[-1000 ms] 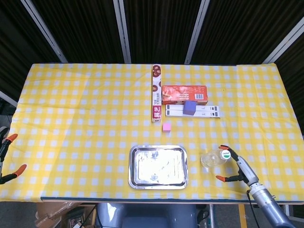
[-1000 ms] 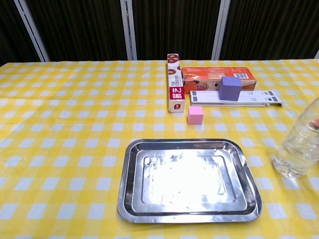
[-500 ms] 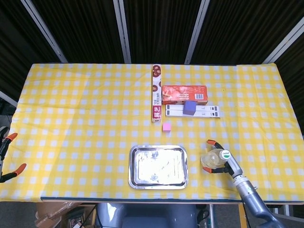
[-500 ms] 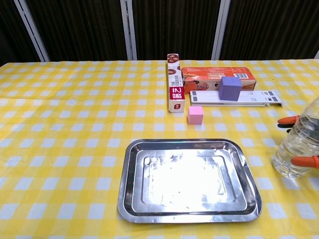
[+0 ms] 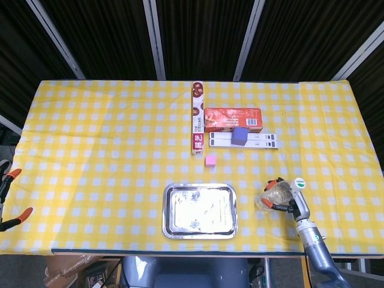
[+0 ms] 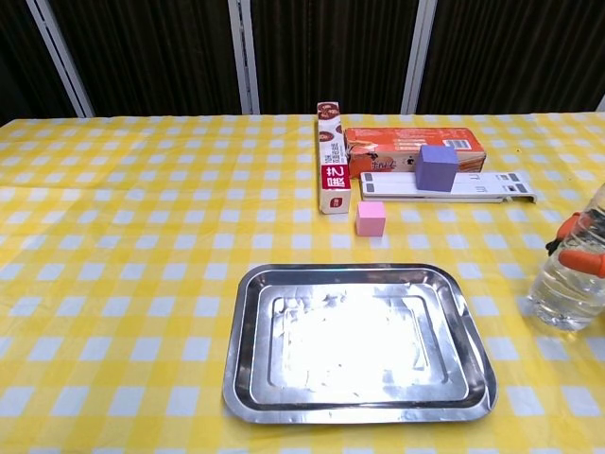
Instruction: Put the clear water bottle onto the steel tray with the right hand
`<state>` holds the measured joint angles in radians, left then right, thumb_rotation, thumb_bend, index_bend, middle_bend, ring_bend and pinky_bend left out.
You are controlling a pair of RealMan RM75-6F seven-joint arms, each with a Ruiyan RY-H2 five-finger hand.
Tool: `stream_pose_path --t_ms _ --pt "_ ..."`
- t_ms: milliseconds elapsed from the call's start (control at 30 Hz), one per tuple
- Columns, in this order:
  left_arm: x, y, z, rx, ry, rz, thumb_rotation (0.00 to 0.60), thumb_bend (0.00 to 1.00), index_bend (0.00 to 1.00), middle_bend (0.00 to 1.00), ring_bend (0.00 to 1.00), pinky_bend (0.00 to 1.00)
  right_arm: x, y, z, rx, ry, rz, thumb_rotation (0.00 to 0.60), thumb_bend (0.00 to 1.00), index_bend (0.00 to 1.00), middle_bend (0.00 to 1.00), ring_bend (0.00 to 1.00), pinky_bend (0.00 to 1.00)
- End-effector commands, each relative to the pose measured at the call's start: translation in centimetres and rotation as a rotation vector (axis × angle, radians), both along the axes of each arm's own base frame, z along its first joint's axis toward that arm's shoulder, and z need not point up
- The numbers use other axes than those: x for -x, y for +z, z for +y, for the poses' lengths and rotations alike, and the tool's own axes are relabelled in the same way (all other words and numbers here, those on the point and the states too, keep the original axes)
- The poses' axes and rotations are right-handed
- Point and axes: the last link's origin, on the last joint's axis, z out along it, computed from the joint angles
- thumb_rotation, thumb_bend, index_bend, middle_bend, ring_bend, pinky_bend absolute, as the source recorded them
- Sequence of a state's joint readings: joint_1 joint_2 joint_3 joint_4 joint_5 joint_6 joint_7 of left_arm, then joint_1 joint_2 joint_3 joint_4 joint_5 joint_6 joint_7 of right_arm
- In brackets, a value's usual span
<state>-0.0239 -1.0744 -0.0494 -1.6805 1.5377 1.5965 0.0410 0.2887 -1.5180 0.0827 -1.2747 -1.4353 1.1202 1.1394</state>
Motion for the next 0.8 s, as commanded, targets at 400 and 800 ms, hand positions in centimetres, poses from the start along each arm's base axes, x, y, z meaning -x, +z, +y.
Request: stream_pose_path --t_ms 400,800 --pt "0.1 0.3 -0.1 -0.006 -0.003 -0.011 0.6 0.21 0.14 0.0 0.0 0.0 -9.2 1.3 0.3 0.064 0.223 0.013 0.6 0.71 0.8 0.61 0.27 0.0" --pt "0.3 0.4 0.0 -0.001 0.005 -0.016 0.6 0.21 0.14 0.0 0.0 0.0 -15.6 -1.8 0.8 0.018 0.312 0.063 0.6 0.71 0.8 0.61 0.27 0.0"
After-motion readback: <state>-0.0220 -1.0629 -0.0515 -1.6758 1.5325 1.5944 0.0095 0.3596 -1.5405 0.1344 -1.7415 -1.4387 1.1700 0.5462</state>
